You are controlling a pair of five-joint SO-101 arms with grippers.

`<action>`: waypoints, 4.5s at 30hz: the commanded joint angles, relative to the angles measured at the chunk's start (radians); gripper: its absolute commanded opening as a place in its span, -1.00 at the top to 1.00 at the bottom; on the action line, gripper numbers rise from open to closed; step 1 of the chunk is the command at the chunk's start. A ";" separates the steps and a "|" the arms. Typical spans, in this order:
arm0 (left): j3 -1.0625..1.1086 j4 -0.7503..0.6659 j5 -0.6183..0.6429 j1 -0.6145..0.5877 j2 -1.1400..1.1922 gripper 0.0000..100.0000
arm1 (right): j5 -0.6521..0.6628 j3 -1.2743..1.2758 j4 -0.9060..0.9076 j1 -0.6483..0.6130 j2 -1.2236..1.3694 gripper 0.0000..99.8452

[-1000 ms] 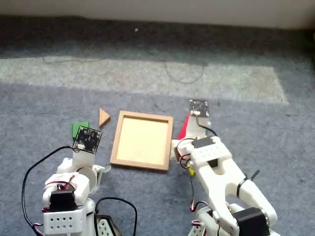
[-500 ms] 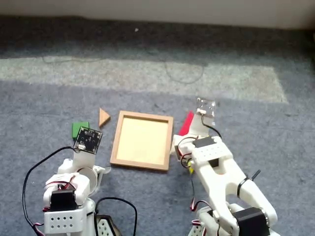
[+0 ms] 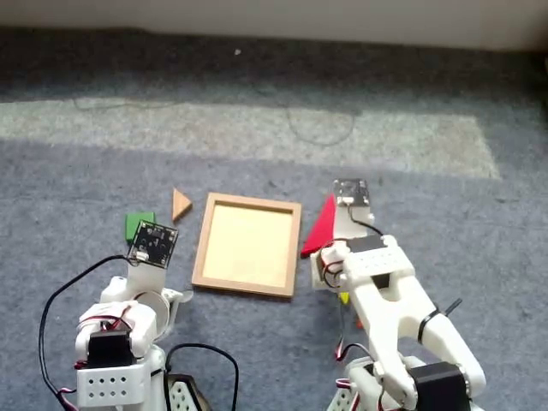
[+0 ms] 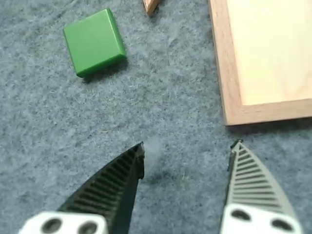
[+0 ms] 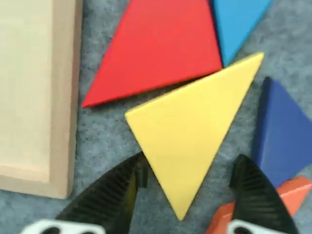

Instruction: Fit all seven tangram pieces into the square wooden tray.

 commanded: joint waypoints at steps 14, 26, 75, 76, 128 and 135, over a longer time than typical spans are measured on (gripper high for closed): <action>-0.010 -0.002 -0.008 -0.008 -0.044 0.43 | 0.520 -0.047 0.130 0.145 -0.019 0.44; -0.010 -0.002 -0.008 -0.008 -0.044 0.43 | 0.124 -0.278 0.447 0.030 -0.283 0.43; -0.010 0.000 -0.008 -0.008 -0.044 0.43 | -0.374 -0.381 0.073 -0.002 0.357 0.38; -0.010 0.000 -0.008 -0.008 -0.044 0.43 | -0.374 -0.383 0.073 -0.002 0.360 0.41; 0.002 -0.003 -0.008 -0.008 -0.044 0.43 | 0.575 -0.456 -0.174 -0.400 0.246 0.46; 0.002 -0.003 -0.008 -0.008 -0.044 0.43 | 0.758 -0.611 -0.173 -0.406 0.452 0.46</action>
